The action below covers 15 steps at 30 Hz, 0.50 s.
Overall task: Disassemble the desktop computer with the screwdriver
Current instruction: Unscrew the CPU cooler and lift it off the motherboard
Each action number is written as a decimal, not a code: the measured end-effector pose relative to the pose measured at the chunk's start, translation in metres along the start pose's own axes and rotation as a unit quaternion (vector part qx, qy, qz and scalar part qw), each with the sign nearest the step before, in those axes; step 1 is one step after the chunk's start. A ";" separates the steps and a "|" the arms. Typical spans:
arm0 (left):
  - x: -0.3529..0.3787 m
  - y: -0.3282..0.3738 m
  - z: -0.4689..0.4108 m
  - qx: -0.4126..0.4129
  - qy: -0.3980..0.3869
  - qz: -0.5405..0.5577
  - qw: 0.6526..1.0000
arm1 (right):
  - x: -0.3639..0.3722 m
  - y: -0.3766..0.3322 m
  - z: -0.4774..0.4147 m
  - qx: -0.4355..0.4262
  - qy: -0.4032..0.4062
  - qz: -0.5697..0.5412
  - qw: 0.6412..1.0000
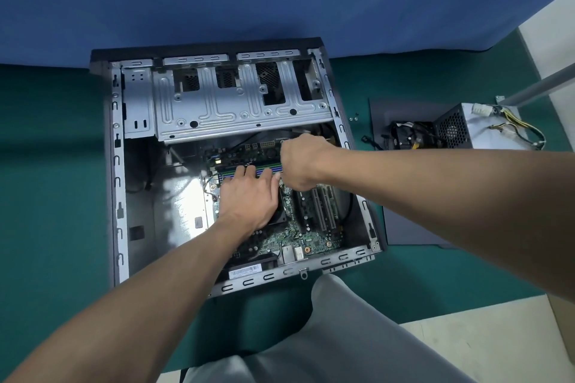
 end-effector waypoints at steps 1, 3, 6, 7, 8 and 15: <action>-0.001 0.001 0.000 0.001 0.002 0.000 1.000 | -0.003 -0.004 0.002 -0.023 0.036 0.045 0.998; -0.002 0.001 0.001 0.001 -0.002 0.001 1.000 | -0.006 -0.016 0.009 -0.075 0.094 0.145 0.982; 0.003 -0.001 0.000 -0.004 -0.016 0.000 1.000 | -0.001 -0.037 0.017 -0.162 0.140 0.259 0.942; 0.005 -0.002 0.000 -0.006 -0.019 -0.001 1.000 | 0.001 -0.045 0.023 -0.199 0.156 0.292 0.922; 0.006 -0.003 -0.001 -0.009 -0.018 -0.002 1.000 | 0.005 -0.050 0.027 -0.231 0.161 0.330 0.901; 0.003 -0.001 0.000 -0.005 0.003 -0.006 1.000 | -0.008 -0.015 0.024 -0.223 0.102 0.219 0.944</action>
Point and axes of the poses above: each hand's wrist, its own z-axis away from the middle knuckle, its own x-axis out of the palm, y = z × x, the point moved 9 cm from there along -z, towards the middle knuckle, and after that the axes turned 15 degrees about x, right-handed, at the moved point
